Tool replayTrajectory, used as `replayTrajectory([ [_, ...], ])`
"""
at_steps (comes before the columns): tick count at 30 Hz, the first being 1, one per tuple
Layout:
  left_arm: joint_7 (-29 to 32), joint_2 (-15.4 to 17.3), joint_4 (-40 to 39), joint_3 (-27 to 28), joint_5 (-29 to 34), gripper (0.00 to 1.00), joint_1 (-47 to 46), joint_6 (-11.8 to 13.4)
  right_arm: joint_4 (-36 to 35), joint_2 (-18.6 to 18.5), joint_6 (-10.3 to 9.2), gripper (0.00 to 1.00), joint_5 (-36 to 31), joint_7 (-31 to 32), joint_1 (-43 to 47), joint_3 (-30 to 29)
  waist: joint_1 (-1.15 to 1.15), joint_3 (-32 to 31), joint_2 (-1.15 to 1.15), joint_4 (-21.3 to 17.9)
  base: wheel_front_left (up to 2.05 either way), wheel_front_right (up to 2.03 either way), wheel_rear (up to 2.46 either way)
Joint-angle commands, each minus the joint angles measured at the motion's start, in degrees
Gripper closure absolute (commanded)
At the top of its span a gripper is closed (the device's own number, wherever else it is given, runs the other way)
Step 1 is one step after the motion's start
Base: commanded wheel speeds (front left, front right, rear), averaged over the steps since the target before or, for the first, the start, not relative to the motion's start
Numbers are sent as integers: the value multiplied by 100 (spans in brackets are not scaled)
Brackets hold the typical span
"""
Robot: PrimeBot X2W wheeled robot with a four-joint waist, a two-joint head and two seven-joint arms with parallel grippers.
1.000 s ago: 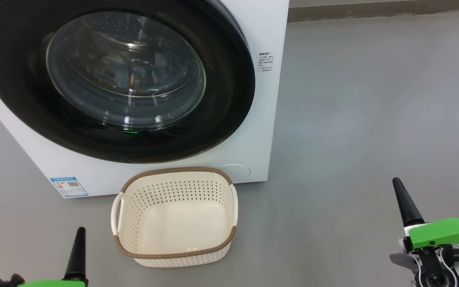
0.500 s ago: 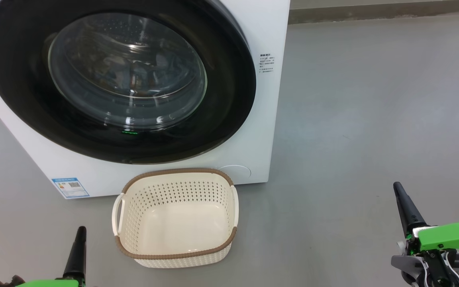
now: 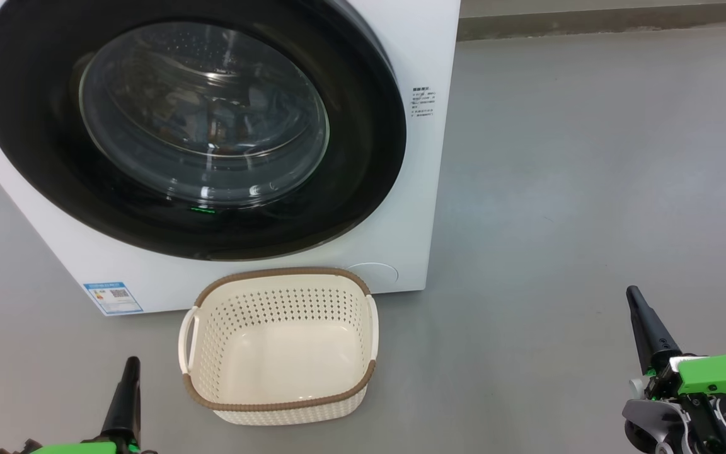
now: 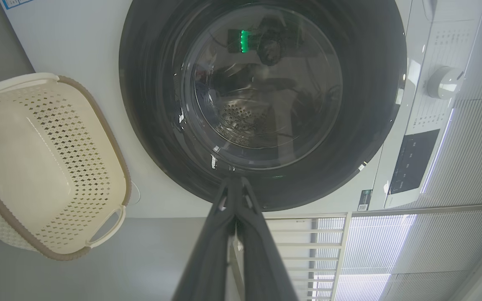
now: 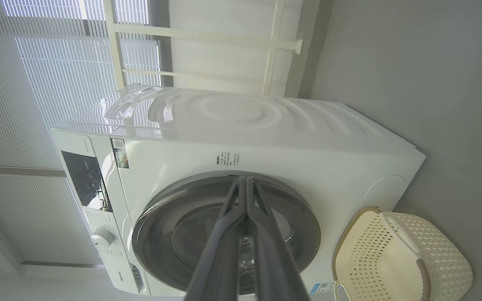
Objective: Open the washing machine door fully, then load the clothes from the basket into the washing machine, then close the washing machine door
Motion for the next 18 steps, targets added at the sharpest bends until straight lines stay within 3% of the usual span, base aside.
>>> replayTrajectory([
  [1,78,53,-171,216,-188,100,-280,-21,-193,-3,3,100,200,85,-27,45,0,-4,0,3,0,0,0],
  [18,134,27,-173,250,-336,100,-288,-22,-203,25,2,100,375,147,-17,-4,0,-11,0,7,0,0,0],
])
